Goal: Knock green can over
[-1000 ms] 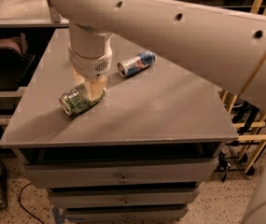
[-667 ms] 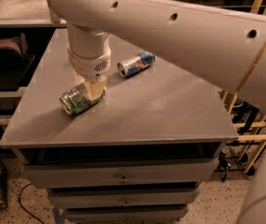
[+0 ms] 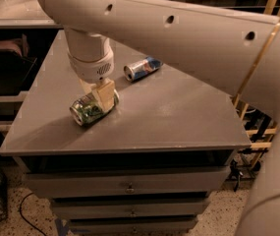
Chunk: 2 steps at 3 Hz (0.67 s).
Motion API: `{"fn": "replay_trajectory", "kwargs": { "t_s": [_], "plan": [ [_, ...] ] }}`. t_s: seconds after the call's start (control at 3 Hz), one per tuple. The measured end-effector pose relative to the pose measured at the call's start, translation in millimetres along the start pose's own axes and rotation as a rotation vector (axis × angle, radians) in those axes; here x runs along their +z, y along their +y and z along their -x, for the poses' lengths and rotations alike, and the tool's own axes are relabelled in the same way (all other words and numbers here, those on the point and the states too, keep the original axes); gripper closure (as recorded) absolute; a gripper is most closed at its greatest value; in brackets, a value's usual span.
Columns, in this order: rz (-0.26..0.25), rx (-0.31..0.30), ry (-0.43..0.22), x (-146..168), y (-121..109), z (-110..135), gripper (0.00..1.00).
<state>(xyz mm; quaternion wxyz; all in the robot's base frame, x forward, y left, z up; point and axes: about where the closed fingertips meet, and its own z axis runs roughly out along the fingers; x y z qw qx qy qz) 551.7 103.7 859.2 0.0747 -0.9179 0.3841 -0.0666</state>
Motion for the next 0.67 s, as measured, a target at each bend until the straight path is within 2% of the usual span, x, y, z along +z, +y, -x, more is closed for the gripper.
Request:
{"fn": "replay_trajectory", "kwargs": {
  "t_s": [0.33,0.67],
  "plan": [
    [0.062,-0.050,0.084,5.4,-1.4,-5.8,0.00],
    [0.062,-0.050,0.084,5.4,-1.4,-5.8,0.00]
  ]
}}
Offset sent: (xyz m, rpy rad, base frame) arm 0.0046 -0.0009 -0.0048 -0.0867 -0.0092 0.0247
